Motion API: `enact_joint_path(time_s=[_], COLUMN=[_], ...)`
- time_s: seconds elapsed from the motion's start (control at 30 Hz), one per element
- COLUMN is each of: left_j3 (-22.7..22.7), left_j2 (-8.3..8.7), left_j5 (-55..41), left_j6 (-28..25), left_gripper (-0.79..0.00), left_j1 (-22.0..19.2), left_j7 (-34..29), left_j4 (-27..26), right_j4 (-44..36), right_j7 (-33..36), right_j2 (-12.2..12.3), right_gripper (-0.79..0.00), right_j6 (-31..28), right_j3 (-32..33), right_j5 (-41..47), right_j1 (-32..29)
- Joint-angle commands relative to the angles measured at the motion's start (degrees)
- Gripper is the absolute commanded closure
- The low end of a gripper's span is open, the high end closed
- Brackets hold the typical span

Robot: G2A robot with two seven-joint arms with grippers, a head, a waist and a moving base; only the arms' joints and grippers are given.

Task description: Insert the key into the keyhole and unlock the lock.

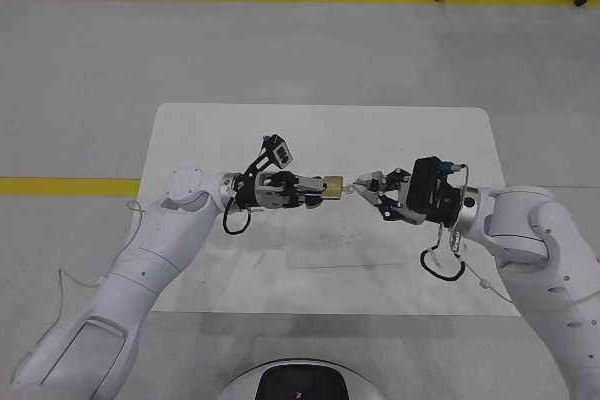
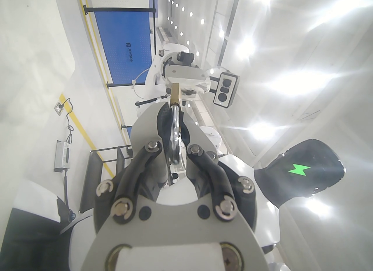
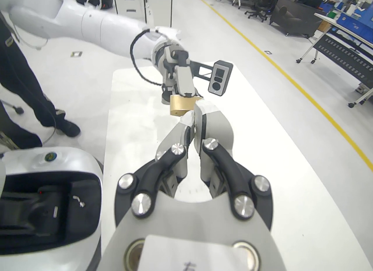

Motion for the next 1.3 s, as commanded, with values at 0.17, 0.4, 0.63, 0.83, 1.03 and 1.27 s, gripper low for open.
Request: enact_joint_path(time_s=[0.17, 0.4, 0.63, 0.83, 1.03, 1.27], left_j3=[-0.33, 0.23, 1.09, 1.29, 1.22, 0.88], left_j2=[0.08, -0.51, -1.13, -1.43, -1.58, -1.66], left_j5=[3.03, 2.72, 2.67, 3.28, 3.76, 4.34], left_j6=[1.10, 2.04, 2.63, 2.25, 1.95, 1.41], left_gripper=[0.000, 0.000, 0.000, 0.000, 0.000, 0.000], left_j1=[-0.20, -1.47, -2.61, -3.10, -2.86, -2.56], left_j7=[2.42, 1.83, -0.07, -0.58, -0.78, -0.99], left_j4=[0.72, 0.04, 1.63, 1.88, 1.98, 1.75], right_j4=[0.06, -1.69, -1.90, 0.84, 2.69, 3.75], right_j7=[-0.27, -0.39, -2.44, -1.34, 1.06, 3.16], right_j2=[-0.02, -0.11, -0.72, -1.39, -1.87, -2.13], right_gripper=[-0.785, -0.785, -0.785, -0.785, -0.785, -0.603], right_j6=[0.23, 1.80, 2.99, 4.01, 3.58, 2.68], right_j3=[0.10, 0.06, -2.70, -5.37, -7.35, -8.27], right_j5=[0.28, -4.29, -10.91, -9.52, -6.71, -3.64], right_j1=[-0.10, -0.60, -0.32, 1.98, 4.14, 5.28])
